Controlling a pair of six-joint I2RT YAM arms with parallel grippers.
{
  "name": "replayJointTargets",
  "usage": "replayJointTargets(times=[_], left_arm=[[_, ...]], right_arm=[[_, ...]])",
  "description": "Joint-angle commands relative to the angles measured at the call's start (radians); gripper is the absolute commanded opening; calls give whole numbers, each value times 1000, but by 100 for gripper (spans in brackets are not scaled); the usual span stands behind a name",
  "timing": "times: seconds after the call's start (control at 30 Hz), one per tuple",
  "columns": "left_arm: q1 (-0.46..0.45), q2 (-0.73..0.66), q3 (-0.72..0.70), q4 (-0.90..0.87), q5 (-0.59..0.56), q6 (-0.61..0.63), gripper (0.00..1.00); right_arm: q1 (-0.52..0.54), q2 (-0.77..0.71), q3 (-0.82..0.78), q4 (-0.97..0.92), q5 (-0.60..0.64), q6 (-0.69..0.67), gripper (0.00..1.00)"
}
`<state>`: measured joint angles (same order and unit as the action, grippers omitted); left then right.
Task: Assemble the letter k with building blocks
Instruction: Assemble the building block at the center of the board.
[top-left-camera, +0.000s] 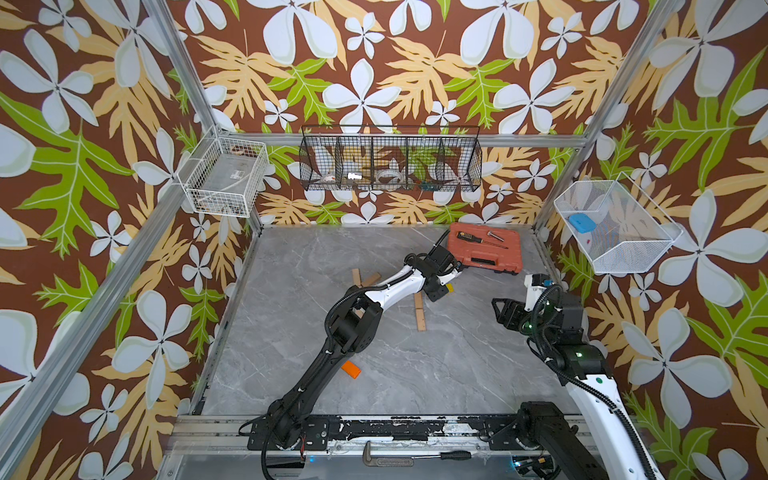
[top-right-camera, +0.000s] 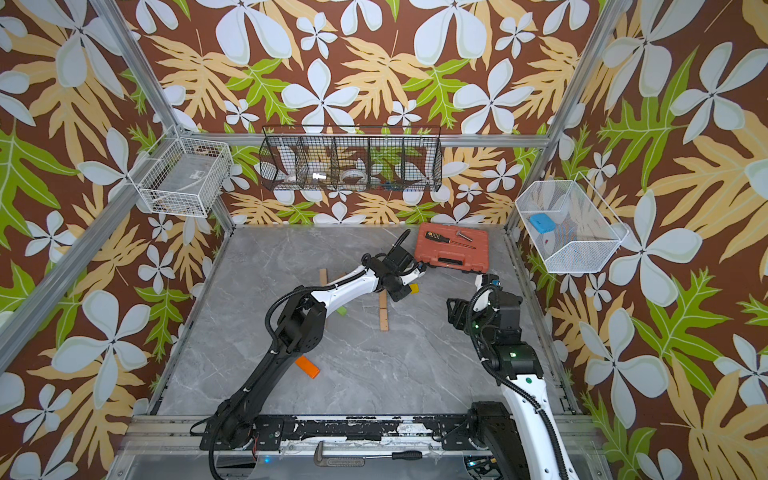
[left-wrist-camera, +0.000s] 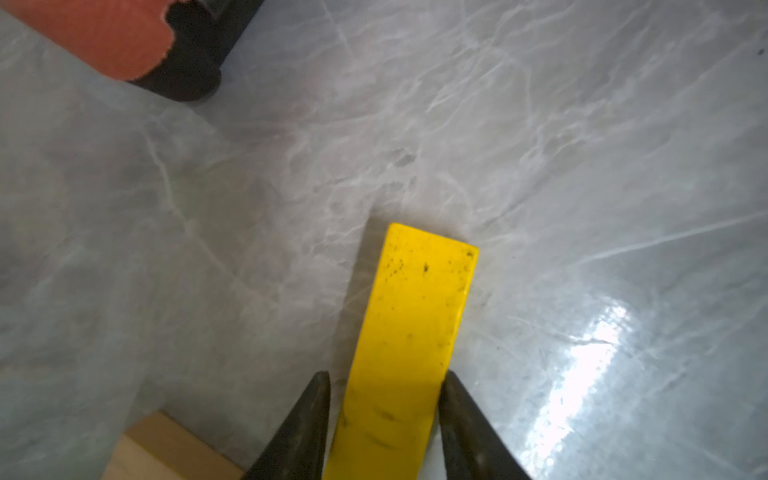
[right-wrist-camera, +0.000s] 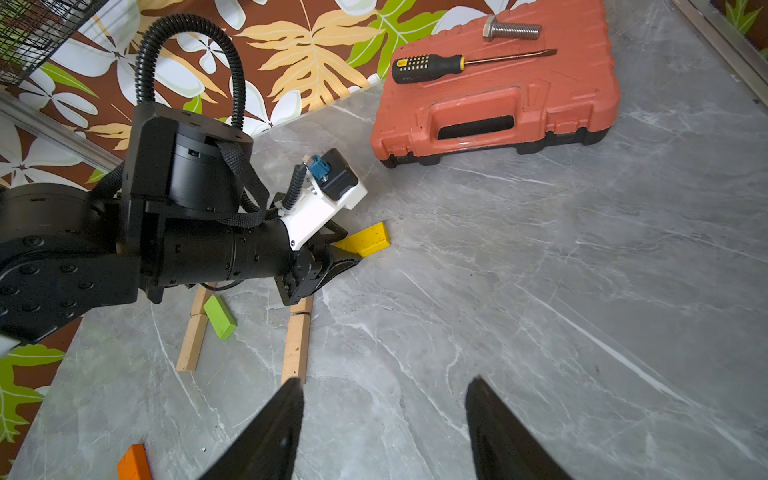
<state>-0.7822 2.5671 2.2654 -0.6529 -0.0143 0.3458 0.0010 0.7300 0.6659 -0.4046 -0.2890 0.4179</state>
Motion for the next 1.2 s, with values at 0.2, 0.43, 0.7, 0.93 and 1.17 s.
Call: replayJointTargets(times=[0.2, 0.43, 0.7, 0.93, 1.17], left_arm=[[0, 14, 8, -13, -52, 12, 44], [13, 13, 8, -2, -69, -33, 44], [28, 7, 8, 14, -49, -130, 43], [29, -6, -3, 67, 19, -220, 42], [30, 1, 2, 59, -1, -236, 42]], right_arm=[[2, 1, -1, 1, 2, 14, 65], [2, 8, -3, 3, 1, 17, 65], [1, 14, -11, 11, -2, 26, 65], [1, 16, -7, 1, -2, 24, 65], [1, 13, -10, 2, -3, 25, 65]])
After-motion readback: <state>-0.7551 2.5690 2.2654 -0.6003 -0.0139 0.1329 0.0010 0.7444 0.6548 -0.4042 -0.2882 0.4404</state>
